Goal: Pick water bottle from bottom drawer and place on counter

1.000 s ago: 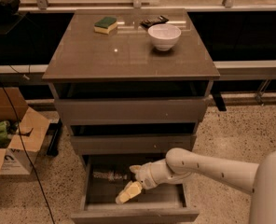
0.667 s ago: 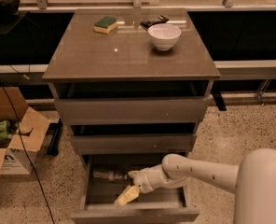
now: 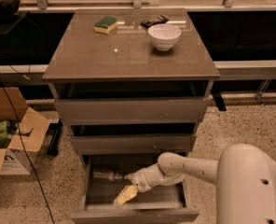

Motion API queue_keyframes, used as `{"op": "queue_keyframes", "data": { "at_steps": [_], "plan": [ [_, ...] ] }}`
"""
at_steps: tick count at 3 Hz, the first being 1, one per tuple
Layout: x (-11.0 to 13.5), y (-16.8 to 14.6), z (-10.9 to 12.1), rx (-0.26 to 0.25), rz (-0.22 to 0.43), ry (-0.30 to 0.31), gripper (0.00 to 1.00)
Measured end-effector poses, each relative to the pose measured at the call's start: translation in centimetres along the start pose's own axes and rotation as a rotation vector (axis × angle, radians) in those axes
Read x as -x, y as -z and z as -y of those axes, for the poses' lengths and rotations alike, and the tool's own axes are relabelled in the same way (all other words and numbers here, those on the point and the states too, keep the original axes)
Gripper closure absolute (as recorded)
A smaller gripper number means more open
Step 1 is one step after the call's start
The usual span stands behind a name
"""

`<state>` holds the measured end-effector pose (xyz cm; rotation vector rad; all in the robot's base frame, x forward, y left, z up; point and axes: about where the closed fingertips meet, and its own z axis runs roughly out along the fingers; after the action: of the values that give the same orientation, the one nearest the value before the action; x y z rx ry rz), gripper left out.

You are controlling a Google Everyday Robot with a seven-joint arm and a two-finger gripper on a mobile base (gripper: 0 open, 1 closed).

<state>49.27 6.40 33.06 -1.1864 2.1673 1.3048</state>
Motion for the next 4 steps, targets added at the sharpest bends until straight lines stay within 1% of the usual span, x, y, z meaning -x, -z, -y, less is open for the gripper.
{"op": "queue_keyframes", "data": {
  "at_steps": [1, 2, 3, 4],
  "plan": [
    [0.5, -1.0, 1.0, -0.045, 0.033, 0.003, 0.00],
    [1.5, -2.3, 3.7, -0.121, 0.062, 0.029, 0.00],
    [2.1, -3.8, 7.3, -0.201, 0.079, 0.044, 0.00],
    [2.0, -5.4, 10.3, -0.233, 0.120, 0.023, 0.00]
  ]
}}
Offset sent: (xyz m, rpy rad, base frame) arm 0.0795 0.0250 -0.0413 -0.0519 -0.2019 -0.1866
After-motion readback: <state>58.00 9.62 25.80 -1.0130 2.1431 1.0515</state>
